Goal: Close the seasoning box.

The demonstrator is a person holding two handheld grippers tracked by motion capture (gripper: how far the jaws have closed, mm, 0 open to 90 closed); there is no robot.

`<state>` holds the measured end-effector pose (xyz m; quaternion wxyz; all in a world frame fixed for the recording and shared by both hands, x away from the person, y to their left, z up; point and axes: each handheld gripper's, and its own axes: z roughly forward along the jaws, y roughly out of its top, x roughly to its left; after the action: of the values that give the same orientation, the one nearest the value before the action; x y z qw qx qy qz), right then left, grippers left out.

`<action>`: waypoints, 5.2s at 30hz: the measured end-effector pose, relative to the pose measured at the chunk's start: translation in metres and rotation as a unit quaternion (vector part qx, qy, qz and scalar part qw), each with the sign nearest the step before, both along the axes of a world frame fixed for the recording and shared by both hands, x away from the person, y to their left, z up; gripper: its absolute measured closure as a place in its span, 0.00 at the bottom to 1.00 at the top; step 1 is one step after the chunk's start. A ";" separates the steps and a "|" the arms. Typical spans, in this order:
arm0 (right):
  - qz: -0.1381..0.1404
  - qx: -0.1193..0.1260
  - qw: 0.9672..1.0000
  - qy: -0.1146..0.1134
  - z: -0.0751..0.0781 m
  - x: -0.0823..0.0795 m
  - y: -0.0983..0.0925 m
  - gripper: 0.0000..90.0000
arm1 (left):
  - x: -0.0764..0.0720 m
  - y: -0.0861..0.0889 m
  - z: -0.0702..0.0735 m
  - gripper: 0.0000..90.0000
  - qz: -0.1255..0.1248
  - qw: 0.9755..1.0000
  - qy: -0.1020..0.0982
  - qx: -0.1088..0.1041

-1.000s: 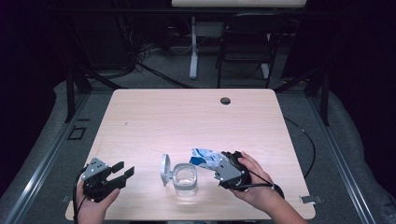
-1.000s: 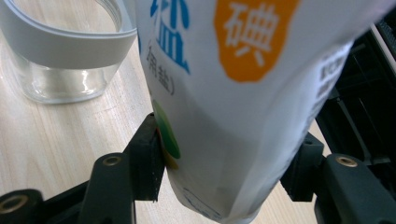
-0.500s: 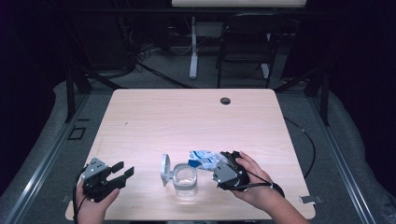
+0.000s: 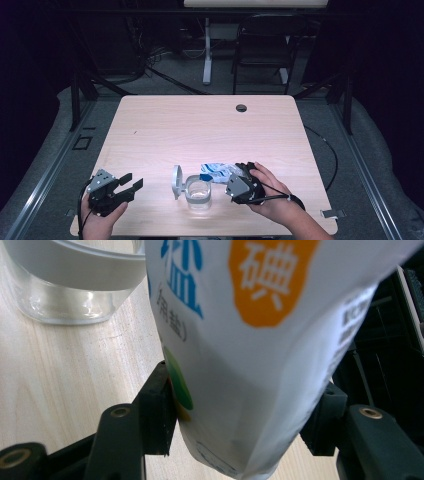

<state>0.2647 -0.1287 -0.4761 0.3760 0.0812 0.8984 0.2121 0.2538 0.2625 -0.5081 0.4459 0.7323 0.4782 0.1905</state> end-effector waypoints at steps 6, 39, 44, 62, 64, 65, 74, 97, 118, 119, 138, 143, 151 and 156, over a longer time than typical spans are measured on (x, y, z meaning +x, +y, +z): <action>0.008 -0.011 1.000 -0.001 -0.001 0.000 0.003 0.47 | 0.000 0.000 0.000 0.56 -0.001 1.000 0.000 0.001; 0.003 -0.078 0.997 -0.011 -0.015 0.005 0.008 0.48 | 0.000 0.000 0.000 0.56 -0.001 1.000 0.000 0.001; 0.004 -0.080 0.997 -0.012 -0.016 0.006 0.007 0.48 | 0.000 0.000 -0.001 0.56 -0.001 1.000 0.001 0.001; 0.005 -0.115 0.993 -0.027 -0.021 0.008 0.008 0.48 | 0.000 0.001 0.000 0.56 -0.001 1.000 0.004 0.004; 0.005 -0.120 0.992 -0.028 -0.020 0.008 0.008 0.48 | 0.000 0.001 0.000 0.56 -0.002 1.000 0.005 0.005; 0.007 -0.119 0.993 -0.028 -0.021 0.008 0.008 0.48 | 0.001 0.001 -0.001 0.56 -0.002 1.000 0.004 0.005; 0.009 -0.133 0.991 -0.030 -0.021 0.008 0.007 0.48 | 0.001 0.001 -0.001 0.56 -0.002 1.000 0.004 0.005; 0.007 -0.153 0.988 -0.036 -0.018 0.010 0.007 0.48 | 0.001 0.001 -0.003 0.56 0.000 1.000 0.004 0.001; 0.010 -0.180 0.982 -0.055 -0.014 0.010 0.009 0.48 | 0.001 0.001 -0.002 0.56 0.002 1.000 0.002 0.000; 0.011 -0.181 0.982 -0.055 -0.014 0.010 0.009 0.48 | 0.001 0.001 -0.002 0.56 0.002 1.000 0.002 0.000; 0.020 -0.210 0.975 -0.070 -0.016 0.007 0.012 0.48 | 0.001 0.001 -0.002 0.56 -0.001 1.000 0.002 0.002; 0.019 -0.220 0.972 -0.074 -0.015 0.006 0.013 0.48 | 0.001 0.001 -0.001 0.56 -0.002 1.000 0.006 0.003; 0.026 -0.221 0.972 -0.080 -0.016 0.007 0.014 0.48 | 0.001 0.001 -0.002 0.56 0.000 1.000 0.001 0.000; 0.023 -0.226 0.971 -0.075 -0.015 0.006 0.015 0.48 | 0.001 0.001 -0.002 0.56 0.002 1.000 0.002 0.001</action>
<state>0.2710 -0.1134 -0.4908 0.4459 -0.0430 0.8939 0.0182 0.2547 0.2634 -0.5102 0.4439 0.7323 0.4803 0.1898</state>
